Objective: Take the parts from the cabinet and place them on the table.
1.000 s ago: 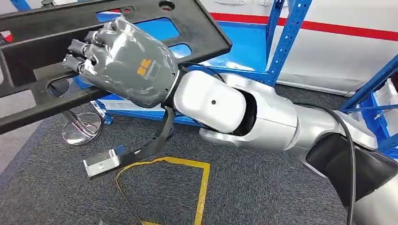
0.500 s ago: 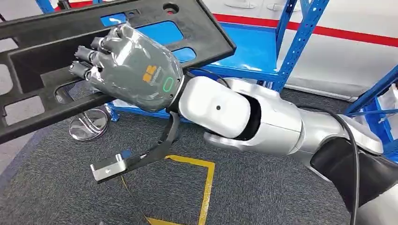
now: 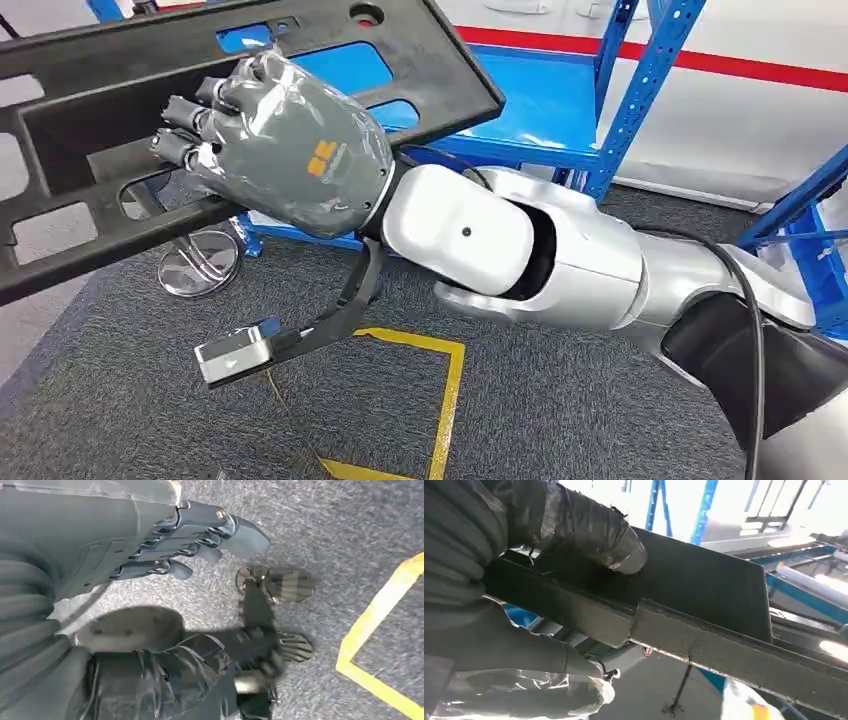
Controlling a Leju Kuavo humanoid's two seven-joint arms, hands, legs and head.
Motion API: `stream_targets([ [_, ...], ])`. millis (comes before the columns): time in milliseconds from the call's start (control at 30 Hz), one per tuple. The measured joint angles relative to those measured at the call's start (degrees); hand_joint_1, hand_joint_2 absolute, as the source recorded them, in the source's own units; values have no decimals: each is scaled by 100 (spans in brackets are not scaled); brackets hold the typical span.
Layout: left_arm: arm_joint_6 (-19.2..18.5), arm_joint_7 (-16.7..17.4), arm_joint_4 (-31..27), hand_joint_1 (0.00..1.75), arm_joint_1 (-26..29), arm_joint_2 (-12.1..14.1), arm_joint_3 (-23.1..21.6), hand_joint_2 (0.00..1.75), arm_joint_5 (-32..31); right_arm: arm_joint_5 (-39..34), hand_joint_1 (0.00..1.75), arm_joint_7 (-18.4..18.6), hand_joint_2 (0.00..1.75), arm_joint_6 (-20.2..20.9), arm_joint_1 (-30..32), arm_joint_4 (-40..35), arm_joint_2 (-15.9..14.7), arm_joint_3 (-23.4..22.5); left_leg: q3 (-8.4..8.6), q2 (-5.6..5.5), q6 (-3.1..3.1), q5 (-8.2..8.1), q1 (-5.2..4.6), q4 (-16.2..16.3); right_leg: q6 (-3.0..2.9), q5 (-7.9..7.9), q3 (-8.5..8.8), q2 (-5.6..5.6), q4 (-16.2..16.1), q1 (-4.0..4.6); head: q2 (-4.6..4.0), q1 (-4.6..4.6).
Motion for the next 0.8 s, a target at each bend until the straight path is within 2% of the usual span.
stream_targets([
  [33,-4,9,0,0,-15,15,0,175,-4,22,175,4,175,0,-6,0,-7,0,-15,-50,117,24,18,28,41,18,-9,-44,-13,10,0,18],
  [100,-13,24,2,0,-12,20,0,175,-7,57,175,5,175,-2,-4,0,-9,0,-66,-156,191,48,1,40,102,37,2,-143,-45,16,0,15],
  [133,-13,31,2,0,-1,28,0,175,-7,66,175,4,175,-2,-2,0,-9,0,-60,-193,252,87,24,4,140,20,-1,-176,-37,14,0,17],
  [167,-13,37,0,0,9,31,-2,175,-9,74,175,4,175,0,3,0,-20,0,-50,-221,296,115,41,-23,174,-75,-47,-73,58,-9,0,20],
  [200,-13,42,0,0,9,31,-2,175,-9,79,175,5,175,0,3,0,-22,0,-62,-271,334,129,32,-25,163,-282,-149,30,317,1,0,22],
  [233,-13,55,2,0,3,33,-2,175,-9,85,175,5,175,2,6,0,-24,0,-79,-310,376,142,24,-24,141,-548,-353,90,797,11,0,31],
  [267,-13,65,0,0,0,33,-2,175,-9,96,175,5,175,2,19,0,-26,0,-91,-356,389,150,14,-22,130,-754,-565,123,1268,21,0,29],
  [300,-13,74,0,0,0,33,-2,175,-9,107,175,4,175,2,45,0,-26,0,-105,-404,396,155,-2,-18,121,-884,-746,143,1661,26,0,24],
  [333,-13,79,0,0,4,35,-2,175,-9,114,175,4,175,2,77,0,-28,0,-112,-471,401,157,-14,-10,106,-875,-827,146,1833,29,0,26],
  [367,-13,83,2,0,9,35,-2,175,-9,118,175,4,175,2,103,2,-35,2,-112,-529,400,157,-19,-2,84,-740,-758,147,1703,36,0,24],
  [400,-13,85,2,0,12,37,-2,175,-9,131,175,4,175,2,111,9,-39,2,-112,-603,399,156,-20,10,54,-510,-568,161,1336,45,0,28],
  [433,-13,85,2,0,12,39,-2,175,-9,136,175,5,175,2,108,11,-41,2,-112,-671,395,154,-20,29,21,-255,-305,222,812,48,0,26],
  [467,-17,85,2,0,11,39,-2,175,-9,147,175,5,175,2,103,11,-41,2,-122,-727,379,143,-17,52,-12,-64,-71,408,348,47,0,31],
  [500,-22,83,2,0,3,37,-2,175,-9,149,175,4,175,0,101,11,-41,2,-176,-775,348,129,-44,101,-28,-143,19,638,151,32,0,14],
  [533,-22,79,0,0,-9,48,-2,175,-9,149,175,4,175,-2,95,11,-39,2,-222,-833,322,138,-38,135,12,-134,24,575,113,5,2,6],
  [600,-22,72,2,0,6,52,-2,175,-9,155,175,5,175,-2,99,18,-42,2,-259,-943,246,181,25,90,-14,-131,17,476,118,63,0,28],
  [633,-22,72,2,0,22,63,-2,175,-9,158,175,5,175,-2,99,24,-41,2,-272,-1002,206,197,10,82,-54,-103,29,409,68,23,0,33],
  [667,-22,72,2,0,41,57,-4,175,-9,160,175,2,175,-2,95,24,-39,2,-305,-829,189,152,9,121,-81,-80,46,341,34,-3,0,30],
  [700,-31,72,2,0,38,50,-7,175,-9,162,175,-2,175,-2,93,24,-24,2,-379,-547,139,1,-23,315,-96,-71,53,290,15,1,0,-26],
  [733,-28,72,2,0,17,50,-7,175,-9,166,175,0,175,0,86,24,-24,2,-536,-432,97,-203,1,665,-109,-69,53,228,15,8,0,-33],
  [800,-22,72,4,0,12,52,-7,175,-9,166,175,-6,175,9,94,28,-24,9,-916,-370,46,-555,24,1493,-114,-74,45,87,18,21,0,-31],
])
